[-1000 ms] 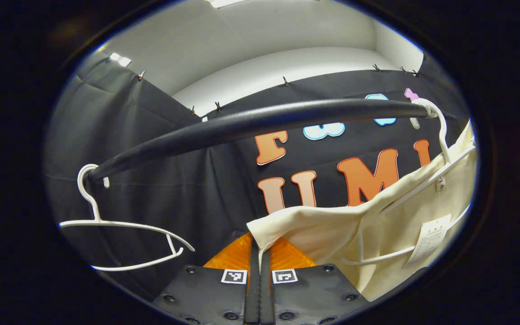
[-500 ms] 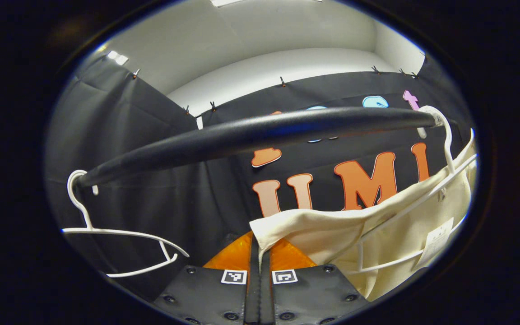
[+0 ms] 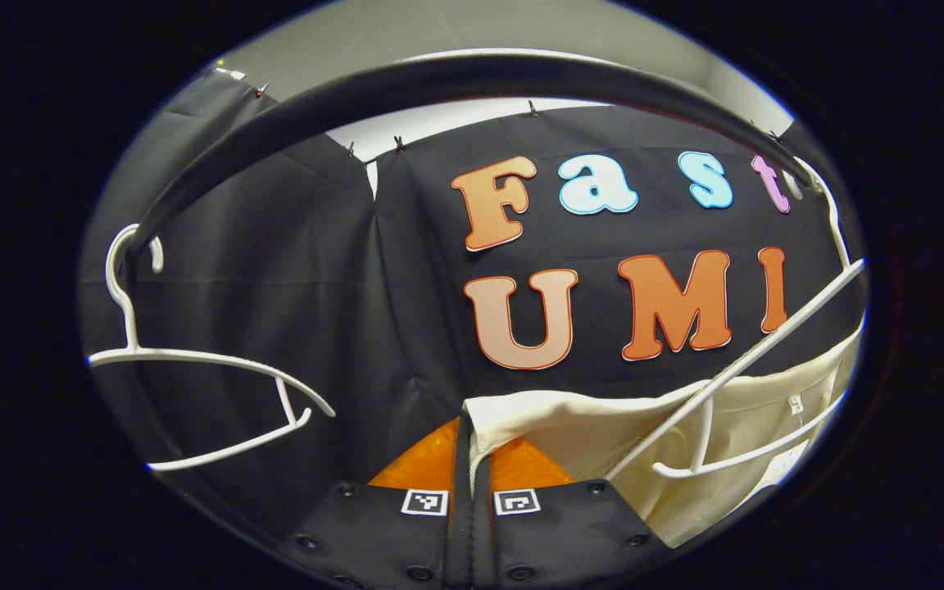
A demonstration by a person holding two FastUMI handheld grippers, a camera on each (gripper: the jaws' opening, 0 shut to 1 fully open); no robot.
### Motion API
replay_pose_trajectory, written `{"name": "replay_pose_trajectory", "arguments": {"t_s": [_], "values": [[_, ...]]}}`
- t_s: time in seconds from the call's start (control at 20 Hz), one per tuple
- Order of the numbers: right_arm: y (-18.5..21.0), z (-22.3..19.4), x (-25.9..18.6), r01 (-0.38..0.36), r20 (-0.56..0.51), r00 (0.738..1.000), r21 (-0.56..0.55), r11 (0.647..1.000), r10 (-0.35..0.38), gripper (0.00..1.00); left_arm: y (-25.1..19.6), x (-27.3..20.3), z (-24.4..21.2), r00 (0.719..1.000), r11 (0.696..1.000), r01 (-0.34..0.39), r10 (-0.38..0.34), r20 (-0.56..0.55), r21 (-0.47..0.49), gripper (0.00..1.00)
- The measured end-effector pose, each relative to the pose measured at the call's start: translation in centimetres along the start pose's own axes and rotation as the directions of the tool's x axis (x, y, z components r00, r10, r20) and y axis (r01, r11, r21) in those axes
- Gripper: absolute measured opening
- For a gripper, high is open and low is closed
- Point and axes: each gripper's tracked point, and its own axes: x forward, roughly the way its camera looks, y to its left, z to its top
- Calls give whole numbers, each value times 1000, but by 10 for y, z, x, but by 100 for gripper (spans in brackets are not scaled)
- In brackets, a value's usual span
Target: Grasp the clothes on the hanger with both hands and then place them into the laundry hamper below.
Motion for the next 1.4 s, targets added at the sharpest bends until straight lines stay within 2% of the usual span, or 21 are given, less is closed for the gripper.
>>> {"name": "replay_pose_trajectory", "arguments": {"t_s": [0.15,0.5,0.85,1.1,1.4], "values": [[-8,-25,5,-7,-33,999,57,998,8,0,0,-5,-19,999,1000,11,-11,-32,4,7],[-5,-77,7,9,-95,996,73,997,-2,0,4,-13,-72,987,999,32,-37,-156,-38,6],[1,-113,11,42,-136,990,83,996,-30,0,0,-40,-100,980,996,91,-87,-177,14,6],[18,-146,8,45,-178,984,134,990,-21,0,-12,-40,-112,968,992,124,-124,-218,-13,6],[59,-184,14,17,-235,972,140,990,16,0,-55,-55,-140,941,976,215,-213,-263,-23,6]]}}
